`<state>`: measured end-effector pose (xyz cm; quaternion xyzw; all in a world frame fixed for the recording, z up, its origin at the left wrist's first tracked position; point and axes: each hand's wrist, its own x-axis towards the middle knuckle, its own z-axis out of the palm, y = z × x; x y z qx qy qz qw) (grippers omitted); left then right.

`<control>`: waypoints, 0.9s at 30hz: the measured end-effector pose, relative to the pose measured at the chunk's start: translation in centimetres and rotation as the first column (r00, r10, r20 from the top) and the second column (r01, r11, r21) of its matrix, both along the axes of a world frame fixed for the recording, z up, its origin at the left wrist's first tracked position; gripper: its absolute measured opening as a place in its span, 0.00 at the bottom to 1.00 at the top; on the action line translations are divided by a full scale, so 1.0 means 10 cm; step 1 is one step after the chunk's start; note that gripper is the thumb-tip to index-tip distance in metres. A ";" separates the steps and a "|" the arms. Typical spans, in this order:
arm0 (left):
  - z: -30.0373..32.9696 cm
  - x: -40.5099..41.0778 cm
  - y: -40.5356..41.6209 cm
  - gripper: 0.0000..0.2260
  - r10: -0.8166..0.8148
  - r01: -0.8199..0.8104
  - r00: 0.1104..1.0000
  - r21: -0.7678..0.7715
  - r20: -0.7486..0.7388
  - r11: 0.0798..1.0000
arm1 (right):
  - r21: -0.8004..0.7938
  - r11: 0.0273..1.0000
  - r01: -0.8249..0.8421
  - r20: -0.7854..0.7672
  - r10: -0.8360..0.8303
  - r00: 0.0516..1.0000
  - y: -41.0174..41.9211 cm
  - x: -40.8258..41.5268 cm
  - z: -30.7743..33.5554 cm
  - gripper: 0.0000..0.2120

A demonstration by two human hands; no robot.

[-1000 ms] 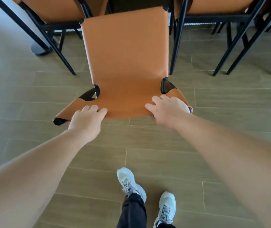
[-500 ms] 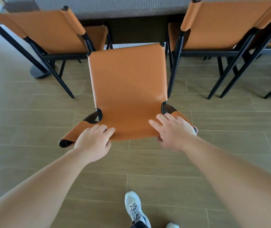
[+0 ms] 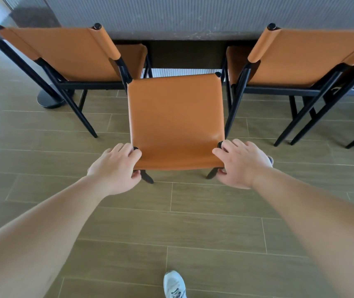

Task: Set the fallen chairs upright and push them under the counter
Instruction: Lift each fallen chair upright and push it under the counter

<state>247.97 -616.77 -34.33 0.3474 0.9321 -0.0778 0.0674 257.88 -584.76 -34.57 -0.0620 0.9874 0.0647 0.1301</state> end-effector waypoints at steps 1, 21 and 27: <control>0.00 -0.07 0.04 0.14 0.008 -0.009 1.000 0.009 0.018 1.000 | 0.005 1.000 -0.003 0.001 0.003 1.000 0.02 -0.06 0.02 0.21; 0.09 -1.19 0.38 0.18 -0.035 0.034 0.999 -0.026 -0.034 0.999 | -0.019 1.000 0.002 0.109 0.000 0.994 0.36 -1.15 0.17 0.19; 0.14 -1.62 0.55 0.17 -0.002 0.002 1.000 -0.036 0.002 0.999 | -0.047 0.997 -0.064 0.047 0.067 0.997 0.53 -1.57 0.21 0.12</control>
